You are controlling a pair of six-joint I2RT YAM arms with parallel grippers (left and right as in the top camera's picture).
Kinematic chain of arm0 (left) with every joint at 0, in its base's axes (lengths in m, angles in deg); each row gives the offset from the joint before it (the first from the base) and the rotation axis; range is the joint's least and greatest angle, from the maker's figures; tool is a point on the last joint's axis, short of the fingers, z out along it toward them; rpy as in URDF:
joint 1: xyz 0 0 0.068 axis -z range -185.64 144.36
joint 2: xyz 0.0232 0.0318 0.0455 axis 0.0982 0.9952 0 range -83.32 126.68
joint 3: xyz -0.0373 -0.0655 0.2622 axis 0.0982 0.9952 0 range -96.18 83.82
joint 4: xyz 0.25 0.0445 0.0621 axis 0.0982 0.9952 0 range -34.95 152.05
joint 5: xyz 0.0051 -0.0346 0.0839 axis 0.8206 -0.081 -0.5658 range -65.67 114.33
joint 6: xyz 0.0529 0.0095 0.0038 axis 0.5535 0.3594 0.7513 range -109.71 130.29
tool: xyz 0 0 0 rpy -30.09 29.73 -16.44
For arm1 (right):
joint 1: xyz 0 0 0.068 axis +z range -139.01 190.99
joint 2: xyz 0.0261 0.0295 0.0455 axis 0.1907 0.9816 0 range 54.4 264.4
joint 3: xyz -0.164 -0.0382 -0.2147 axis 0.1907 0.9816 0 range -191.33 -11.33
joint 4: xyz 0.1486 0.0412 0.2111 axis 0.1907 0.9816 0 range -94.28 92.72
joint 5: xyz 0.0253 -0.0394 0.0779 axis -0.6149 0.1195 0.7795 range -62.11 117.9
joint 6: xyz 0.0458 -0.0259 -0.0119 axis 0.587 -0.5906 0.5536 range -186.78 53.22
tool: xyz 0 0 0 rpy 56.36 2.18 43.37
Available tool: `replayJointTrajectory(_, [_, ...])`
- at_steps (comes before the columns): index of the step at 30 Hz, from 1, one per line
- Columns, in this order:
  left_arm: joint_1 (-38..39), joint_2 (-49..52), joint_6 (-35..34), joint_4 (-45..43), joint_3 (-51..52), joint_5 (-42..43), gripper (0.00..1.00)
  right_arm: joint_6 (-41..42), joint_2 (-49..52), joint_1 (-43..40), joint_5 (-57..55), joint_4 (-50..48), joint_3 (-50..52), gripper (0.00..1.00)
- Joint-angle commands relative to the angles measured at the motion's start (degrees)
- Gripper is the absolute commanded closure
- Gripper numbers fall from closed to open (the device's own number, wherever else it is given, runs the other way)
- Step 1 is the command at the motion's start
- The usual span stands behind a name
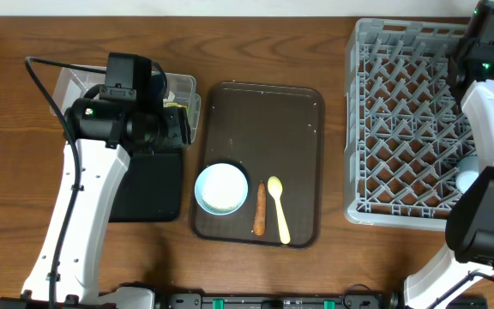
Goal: Sort waste into correct bins and load items into the dishwasher rack
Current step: 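Carry the blue plate into the dish rack and stand it up, right gripper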
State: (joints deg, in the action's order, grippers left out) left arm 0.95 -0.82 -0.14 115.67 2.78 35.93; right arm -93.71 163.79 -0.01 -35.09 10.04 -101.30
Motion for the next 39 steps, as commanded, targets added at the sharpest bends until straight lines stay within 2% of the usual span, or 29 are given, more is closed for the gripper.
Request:
replayJointTrajectory(1, [0.0,0.2,0.3,0.2,0.2,-0.5,0.36,0.7,1.4,0.3,7.4,0.6,1.0,0.99])
replayJointTrajectory(6, [0.0,0.2,0.1,0.2,0.2,-0.5,0.36,-8.1,1.4,-0.9,2.9,-9.8,1.0,0.99])
replayJointTrajectory(10, [0.0,0.2,0.1,0.2,0.2,-0.5,0.36,-20.5,1.2,-1.0,0.8,-18.1,1.0,0.99])
replayJointTrajectory(14, [0.0,0.2,0.1,0.2,0.2,-0.5,0.36,-26.5,1.2,-1.0,0.4,-18.9,1.0,0.99])
replayJointTrajectory(19, [0.0,0.2,0.1,0.2,0.2,-0.5,0.36,-26.3,1.2,-1.1,3.5,-11.5,1.0,0.99])
replayJointTrajectory(26, [0.0,0.2,0.1,0.2,0.2,-0.5,0.36,-23.6,1.4,-1.7,3.5,-10.4,1.7,0.99])
replayJointTrajectory(31, [0.0,0.2,0.1,0.2,0.2,-0.5,0.36,-17.6,1.4,-0.2,4.6,-6.0,1.7,0.99])
replayJointTrajectory(36, [0.0,0.2,0.1,0.2,0.2,-0.5,0.36,-8.9,1.4,2.4,5.2,3.2,1.7,0.99])
replayJointTrajectory(39, [0.0,0.2,0.1,0.1,0.2,-0.5,0.36,-3.2,1.4,3.7,5.2,10.4,1.7,0.91])
